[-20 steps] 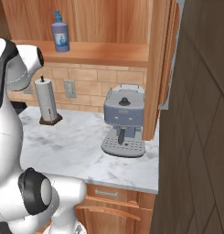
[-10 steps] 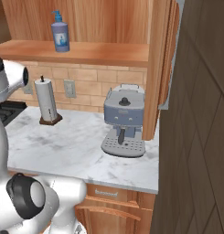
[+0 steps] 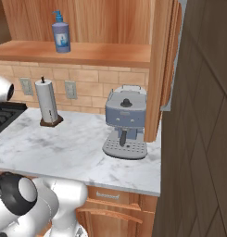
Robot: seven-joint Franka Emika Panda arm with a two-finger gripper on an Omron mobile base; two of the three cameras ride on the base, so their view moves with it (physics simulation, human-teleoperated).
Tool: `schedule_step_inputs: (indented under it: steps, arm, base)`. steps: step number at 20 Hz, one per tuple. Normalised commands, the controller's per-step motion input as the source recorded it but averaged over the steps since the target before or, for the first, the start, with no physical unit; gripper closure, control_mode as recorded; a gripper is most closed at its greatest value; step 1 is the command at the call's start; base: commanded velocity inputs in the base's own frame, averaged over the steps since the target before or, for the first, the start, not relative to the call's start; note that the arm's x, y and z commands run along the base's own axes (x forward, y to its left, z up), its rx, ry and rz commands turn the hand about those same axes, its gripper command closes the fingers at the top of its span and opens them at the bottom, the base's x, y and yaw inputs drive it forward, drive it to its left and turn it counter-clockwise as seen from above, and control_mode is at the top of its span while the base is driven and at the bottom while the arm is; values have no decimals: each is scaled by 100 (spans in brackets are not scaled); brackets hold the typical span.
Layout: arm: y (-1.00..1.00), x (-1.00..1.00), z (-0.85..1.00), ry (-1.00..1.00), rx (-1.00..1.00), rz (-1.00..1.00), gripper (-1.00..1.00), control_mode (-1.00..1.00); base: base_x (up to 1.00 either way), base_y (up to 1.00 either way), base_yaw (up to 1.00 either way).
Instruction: Open the cabinet. Pick the soap dispenser and place it next to the sink. Then close the cabinet.
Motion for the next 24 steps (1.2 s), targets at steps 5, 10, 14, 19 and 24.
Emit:
schedule_step_inputs:
  steps: [5,10,14,19,24]
  arm:
    - [27,5,0,20,5,3,-100,-100]
    - [15,9,0,22,0,1,-100,-100]
    - [16,10,0,26,0,0,-100,-100]
    - [13,7,1,30,0,1,-100,-100]
    - [-2,3,10,32,0,4,-100,-100]
  base:
    - [0,0,0]
    - [0,0,0]
    - [0,0,0]
    - [0,0,0]
    - [0,0,0]
